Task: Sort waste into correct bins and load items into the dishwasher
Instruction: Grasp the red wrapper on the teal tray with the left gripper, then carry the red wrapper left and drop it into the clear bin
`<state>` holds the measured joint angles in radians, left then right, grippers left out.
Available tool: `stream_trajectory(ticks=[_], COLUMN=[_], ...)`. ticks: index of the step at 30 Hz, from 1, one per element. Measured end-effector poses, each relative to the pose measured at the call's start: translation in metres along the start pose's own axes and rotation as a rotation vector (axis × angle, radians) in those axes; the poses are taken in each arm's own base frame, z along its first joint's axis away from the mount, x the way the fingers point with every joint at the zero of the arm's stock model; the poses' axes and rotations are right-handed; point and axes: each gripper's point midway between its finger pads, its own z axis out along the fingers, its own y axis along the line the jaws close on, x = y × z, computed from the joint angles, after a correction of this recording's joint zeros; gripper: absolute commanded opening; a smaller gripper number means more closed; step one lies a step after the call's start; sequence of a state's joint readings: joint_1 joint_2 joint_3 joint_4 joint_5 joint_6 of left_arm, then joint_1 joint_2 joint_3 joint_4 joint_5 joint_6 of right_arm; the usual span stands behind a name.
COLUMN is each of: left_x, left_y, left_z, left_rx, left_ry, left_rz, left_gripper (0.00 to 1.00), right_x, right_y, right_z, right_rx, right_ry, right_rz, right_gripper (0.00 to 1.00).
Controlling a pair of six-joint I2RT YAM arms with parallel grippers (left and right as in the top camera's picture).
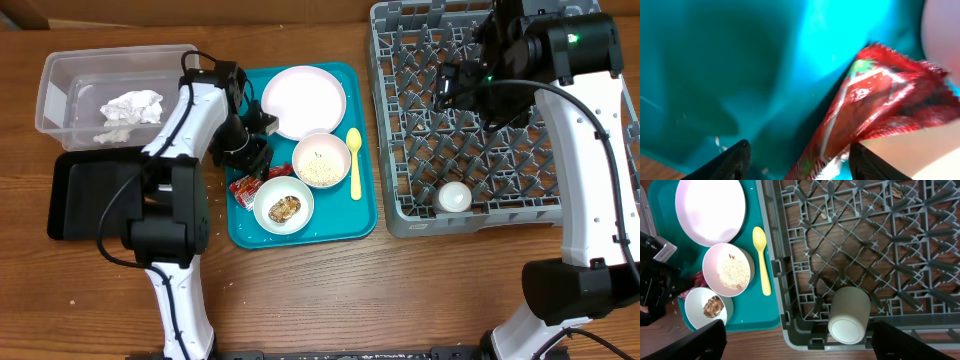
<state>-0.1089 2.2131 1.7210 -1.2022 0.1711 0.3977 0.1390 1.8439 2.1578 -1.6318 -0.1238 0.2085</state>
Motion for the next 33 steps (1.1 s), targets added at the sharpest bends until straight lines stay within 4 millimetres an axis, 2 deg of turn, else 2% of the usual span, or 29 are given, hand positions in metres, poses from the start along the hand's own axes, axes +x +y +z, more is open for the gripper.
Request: stream_trajectory(ticks=[1, 5, 7, 16, 20, 24, 25, 30, 33], left_x=[-0.001, 0.000, 0.000, 0.001, 0.003, -0.008, -0.017, -0.045, -0.054], left_y=[0.001, 0.004, 0.005, 0.006, 0.006, 0.006, 0.007, 0.010, 0.024], left_z=[0.002, 0.013, 0.013, 0.015, 0.005, -0.029, -0.052, -0.138, -0.175], left_rx=[-0.001, 0.001, -0.006, -0.006, 0.010, 0.001, -0.012, -0.089, -0.182], left_ry=[-0.001, 0.016, 0.018, 0.032, 0.077, 0.052, 0.015, -0.187, -0.295], left_rz=[0.001, 0.000, 0.006, -0.001, -0.067, -0.113, -0.128, -0.140, -0.185], left_gripper=[0.56, 0.26, 0.04, 0.04, 0.04, 0.04, 0.04, 0.04, 0.04], right_x=[0.000, 0.000, 0.000, 0.001, 0.001, 0.001, 0.001, 0.000, 0.001], right_y=[0.000, 0.000, 0.000, 0.000, 0.000, 0.000, 0.000, 0.000, 0.000], right_z=[0.000, 0.000, 0.000, 0.000, 0.000, 0.000, 0.000, 0.000, 0.000], right_rx=[0.000, 0.001, 0.001, 0.001, 0.002, 0.001, 0.001, 0.001, 0.001], right_ry=[0.000, 0.002, 0.001, 0.003, 0.005, 0.005, 0.004, 0.001, 0.002], right_rz=[0.000, 0.001, 0.001, 0.000, 0.001, 0.001, 0.001, 0.001, 0.001], right_gripper=[0.95, 0.95, 0.95, 0.95, 0.95, 0.95, 0.95, 0.95, 0.95])
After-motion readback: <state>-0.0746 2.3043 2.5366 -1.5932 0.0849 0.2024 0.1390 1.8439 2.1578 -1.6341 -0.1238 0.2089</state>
